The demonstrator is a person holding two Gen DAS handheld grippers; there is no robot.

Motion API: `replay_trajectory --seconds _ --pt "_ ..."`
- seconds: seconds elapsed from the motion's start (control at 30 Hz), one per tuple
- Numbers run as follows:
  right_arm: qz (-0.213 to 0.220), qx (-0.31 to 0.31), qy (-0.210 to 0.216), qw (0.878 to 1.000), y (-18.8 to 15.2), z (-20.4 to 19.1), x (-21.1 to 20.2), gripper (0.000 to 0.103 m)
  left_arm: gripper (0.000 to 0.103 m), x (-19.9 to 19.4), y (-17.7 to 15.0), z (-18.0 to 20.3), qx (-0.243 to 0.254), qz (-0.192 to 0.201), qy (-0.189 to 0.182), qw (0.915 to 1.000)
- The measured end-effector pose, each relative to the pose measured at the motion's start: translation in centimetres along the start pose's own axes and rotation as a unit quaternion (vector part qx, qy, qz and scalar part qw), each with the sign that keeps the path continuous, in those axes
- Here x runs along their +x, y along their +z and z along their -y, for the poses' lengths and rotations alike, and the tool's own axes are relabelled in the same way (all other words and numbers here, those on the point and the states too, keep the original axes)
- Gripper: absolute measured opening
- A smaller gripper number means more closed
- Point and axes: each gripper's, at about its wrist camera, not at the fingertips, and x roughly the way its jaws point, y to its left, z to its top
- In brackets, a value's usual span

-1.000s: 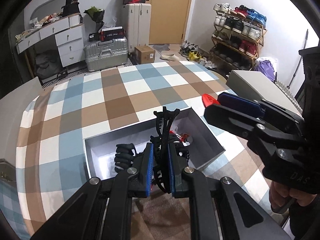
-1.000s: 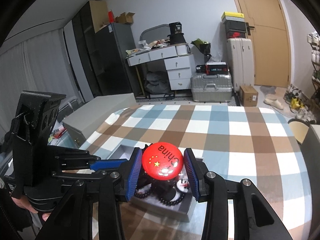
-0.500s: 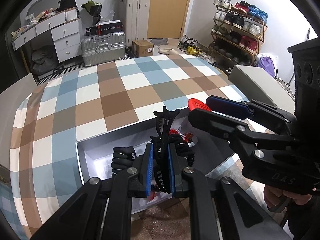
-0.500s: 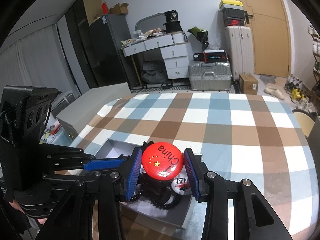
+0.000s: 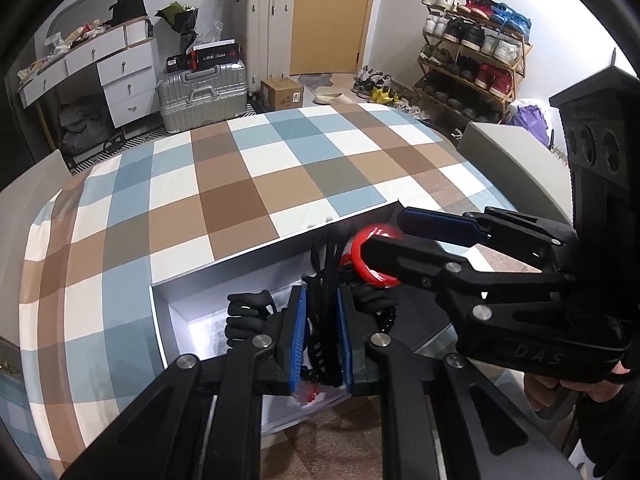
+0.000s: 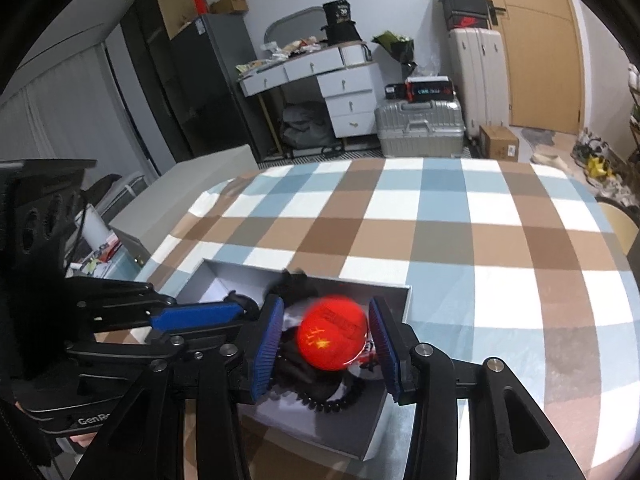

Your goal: Organize jewelry

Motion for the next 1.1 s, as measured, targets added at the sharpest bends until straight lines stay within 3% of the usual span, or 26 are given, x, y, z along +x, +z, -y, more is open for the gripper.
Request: replay_trajectory --seconds 0.07,0.17,0.63,0.8,0.87,0.93,1.1 --pt "0.001 0.005 0.001 1.0 -0.1 0.2 -0.1 0.048 0.026 0.1 -0.1 -0.3 0.0 -0.003 0.016 0.9999" --pt "0.012 0.007 0.001 1.0 -0.2 0.3 -0.8 0.054 0.049 -0.1 -0.3 -0.8 -0.009 0.001 0.006 0.9999" --pt "0.083 0.015 -0.003 0.996 -0.1 0.2 -5.7 0.059 0.05 -2.1 -1.0 -1.7 -0.029 0.024 0.025 0.999" --pt "0.122 0.01 -0.001 0.993 -0.5 -0.7 -8.2 0.065 0.051 -4.0 -1.6 -1.8 -0.043 0.063 0.039 0.9963" --pt "0.136 0.004 0.0 0.991 -0.6 -1.3 -9.0 0.076 0.052 -4.8 -2.1 -2.0 -0.055 0.082 0.04 0.9943" --pt "0.15 -0.006 -0.003 0.989 -0.9 -1.9 -9.9 0.087 0.055 -5.6 -2.6 -2.2 -0.069 0.101 0.05 0.9912" --pt "0.174 -0.028 -0.015 0.984 -1.9 -3.5 -11.2 0.099 0.08 -8.0 -3.4 -1.9 -0.081 0.168 0.074 0.9796"
